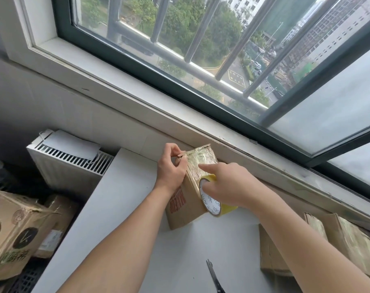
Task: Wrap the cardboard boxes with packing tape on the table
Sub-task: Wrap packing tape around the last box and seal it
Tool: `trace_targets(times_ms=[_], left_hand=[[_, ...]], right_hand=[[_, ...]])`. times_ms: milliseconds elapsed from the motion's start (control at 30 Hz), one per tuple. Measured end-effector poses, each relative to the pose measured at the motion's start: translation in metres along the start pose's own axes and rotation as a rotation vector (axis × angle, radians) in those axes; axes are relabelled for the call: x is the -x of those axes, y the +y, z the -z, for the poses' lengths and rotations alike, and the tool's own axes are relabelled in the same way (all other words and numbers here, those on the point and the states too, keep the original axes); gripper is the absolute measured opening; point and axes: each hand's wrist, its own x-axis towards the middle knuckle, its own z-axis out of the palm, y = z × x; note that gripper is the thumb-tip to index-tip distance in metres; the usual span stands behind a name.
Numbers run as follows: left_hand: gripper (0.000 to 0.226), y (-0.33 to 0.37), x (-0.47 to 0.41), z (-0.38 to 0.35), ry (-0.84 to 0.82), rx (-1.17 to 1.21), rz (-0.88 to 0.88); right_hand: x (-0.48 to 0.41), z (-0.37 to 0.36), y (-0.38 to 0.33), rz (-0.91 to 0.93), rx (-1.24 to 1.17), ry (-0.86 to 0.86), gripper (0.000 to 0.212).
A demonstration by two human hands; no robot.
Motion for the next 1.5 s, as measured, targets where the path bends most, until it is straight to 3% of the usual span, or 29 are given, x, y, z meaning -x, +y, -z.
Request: trace_targets(times_ms=[67, 233, 667, 833, 1000, 1200, 1500], left_hand=[[0.032, 0.000, 0.001, -0.003, -0.038, -0.015, -0.023], [0.015, -0.009, -0.005, -0.005, -0.057, -0.085, -0.099], [0.009, -0.013, -0.007, -0.009, -0.133, -0.122, -0.129], [0.019, -0.015, -0.003, -0.013, -0.180, -0.105, -0.142], [0.008, -0.016, 0.000, -0.017, -0.174, -0.106, -0.114], [0.014, -0.015, -0.001, -0.014, -0.216, -0.105, -0.120], [0.013, -0.020, -0.002, -0.011, -0.243, -0.116, -0.088]], right_hand=[[0.003, -0.002, 0.003, -0.021, -0.024, 0.011, 0.055], [0.018, -0.005, 0.012, -0.055, -0.145, 0.028, 0.054], [0.062, -0.055, 0.029, -0.178, -0.458, 0.143, 0.056], [0.070, -0.059, 0.032, -0.168, -0.418, 0.095, 0.059], [0.087, -0.066, 0.034, -0.158, -0.457, 0.023, 0.067], [0.098, -0.102, 0.032, -0.178, -0.278, 0.071, 0.069], [0.090, -0.129, 0.032, -0.171, -0.191, 0.107, 0.072]])
